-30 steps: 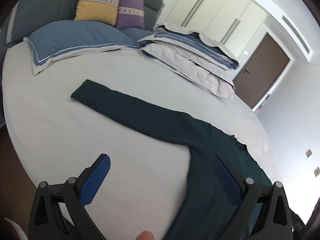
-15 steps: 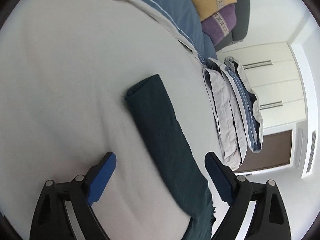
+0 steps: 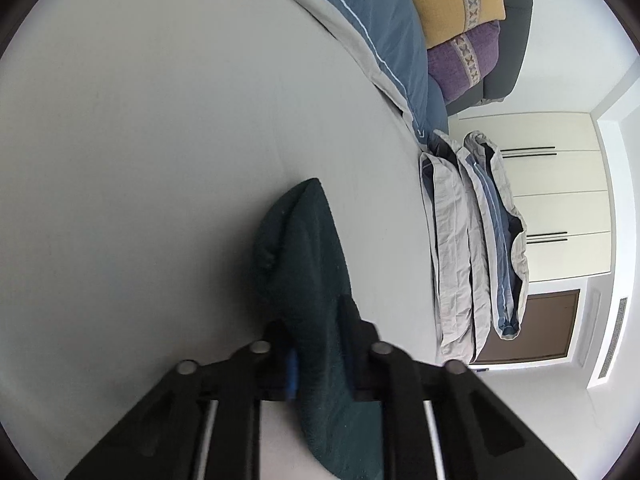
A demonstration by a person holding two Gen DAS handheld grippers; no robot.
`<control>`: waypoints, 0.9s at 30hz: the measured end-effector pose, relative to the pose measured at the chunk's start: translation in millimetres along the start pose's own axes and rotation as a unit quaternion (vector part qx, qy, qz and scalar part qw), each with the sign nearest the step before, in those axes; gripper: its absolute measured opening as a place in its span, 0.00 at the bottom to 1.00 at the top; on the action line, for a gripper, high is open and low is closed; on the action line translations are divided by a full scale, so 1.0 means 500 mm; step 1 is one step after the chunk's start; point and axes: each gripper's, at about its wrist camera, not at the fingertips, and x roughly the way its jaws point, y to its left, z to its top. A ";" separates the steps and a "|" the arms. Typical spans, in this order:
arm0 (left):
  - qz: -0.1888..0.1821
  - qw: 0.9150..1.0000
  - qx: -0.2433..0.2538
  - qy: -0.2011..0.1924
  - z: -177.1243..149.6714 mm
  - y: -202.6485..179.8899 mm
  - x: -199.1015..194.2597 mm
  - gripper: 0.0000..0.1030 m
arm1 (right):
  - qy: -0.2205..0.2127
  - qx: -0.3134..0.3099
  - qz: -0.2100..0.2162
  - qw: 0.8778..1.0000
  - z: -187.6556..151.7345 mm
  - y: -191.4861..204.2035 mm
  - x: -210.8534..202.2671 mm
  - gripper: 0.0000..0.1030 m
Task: Fold small clothes
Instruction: 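Grasp the sweater sleeve cuff with the left gripper and fold it across the body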
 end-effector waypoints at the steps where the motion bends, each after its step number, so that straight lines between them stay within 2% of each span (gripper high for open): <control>1: 0.006 1.000 0.012 -0.003 -0.003 -0.011 0.000 0.07 | 0.001 0.004 0.002 1.000 0.000 -0.008 0.002 0.61; 4: 0.012 0.997 0.072 -0.011 -0.033 -0.068 -0.007 0.08 | 0.000 0.022 0.002 1.000 0.001 -0.041 0.005 0.53; 6: 0.013 0.992 0.128 -0.006 -0.070 -0.128 -0.001 0.08 | -0.003 0.034 -0.001 0.999 0.002 -0.068 0.005 0.49; 9: 0.014 0.973 0.230 0.013 -0.162 -0.235 0.022 0.07 | -0.007 0.057 -0.003 0.998 0.004 -0.112 0.000 0.49; 10: 0.016 0.963 0.269 0.019 -0.204 -0.272 0.032 0.07 | -0.011 0.065 -0.004 0.998 0.004 -0.130 -0.004 0.49; 13: 0.021 0.918 0.394 0.039 -0.366 -0.370 0.063 0.07 | -0.021 0.088 -0.013 0.996 0.008 -0.184 -0.017 0.49; 16: 0.021 0.865 0.498 0.066 -0.550 -0.429 0.101 0.08 | -0.030 0.110 -0.024 0.993 0.010 -0.242 -0.031 0.49; 17: 0.018 0.847 0.526 0.077 -0.614 -0.441 0.112 0.07 | -0.034 0.119 -0.030 0.992 0.011 -0.263 -0.036 0.49; 22: 0.005 0.775 0.620 0.124 -0.876 -0.450 0.157 0.08 | -0.048 0.159 -0.048 0.985 0.008 -0.361 -0.064 0.49; 24: 0.006 0.758 0.637 0.140 -0.941 -0.437 0.176 0.08 | -0.050 0.171 -0.053 0.983 0.005 -0.392 -0.068 0.49; 26: 0.016 0.747 0.647 0.152 -0.990 -0.424 0.198 0.11 | -0.050 0.178 -0.056 0.981 -0.001 -0.416 -0.070 0.49; 27: 0.024 0.740 0.653 0.158 -1.009 -0.415 0.210 0.19 | -0.048 0.180 -0.057 0.981 -0.003 -0.424 -0.069 0.49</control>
